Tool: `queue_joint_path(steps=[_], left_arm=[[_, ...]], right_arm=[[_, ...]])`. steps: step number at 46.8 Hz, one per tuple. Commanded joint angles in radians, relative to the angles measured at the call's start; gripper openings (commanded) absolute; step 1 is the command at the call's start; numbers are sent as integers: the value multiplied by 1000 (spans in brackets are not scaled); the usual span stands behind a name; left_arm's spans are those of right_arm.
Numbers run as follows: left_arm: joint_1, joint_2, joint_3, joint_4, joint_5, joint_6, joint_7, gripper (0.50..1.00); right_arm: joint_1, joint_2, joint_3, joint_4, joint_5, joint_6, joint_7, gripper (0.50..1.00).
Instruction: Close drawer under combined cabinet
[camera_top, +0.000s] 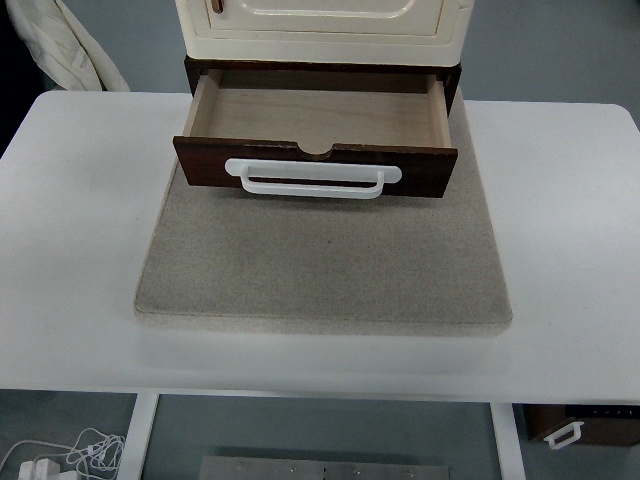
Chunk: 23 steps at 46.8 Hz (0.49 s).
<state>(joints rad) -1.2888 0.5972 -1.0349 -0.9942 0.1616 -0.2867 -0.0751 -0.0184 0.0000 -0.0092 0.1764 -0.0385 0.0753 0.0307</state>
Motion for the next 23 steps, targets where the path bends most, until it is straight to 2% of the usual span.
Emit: queue_joint_path(steps=[1,14,23], left_arm=[[-6,26,61,-78,6,12,-5,1000],[-18,65,202,-328,7,73,-5,1000],[-61,69,357,-441,13,80,0,1000]], right_arm=[[0,0,0,0,0,0,0,952],[0,0,0,0,0,0,0,952],[0,0,0,0,0,0,0,952]])
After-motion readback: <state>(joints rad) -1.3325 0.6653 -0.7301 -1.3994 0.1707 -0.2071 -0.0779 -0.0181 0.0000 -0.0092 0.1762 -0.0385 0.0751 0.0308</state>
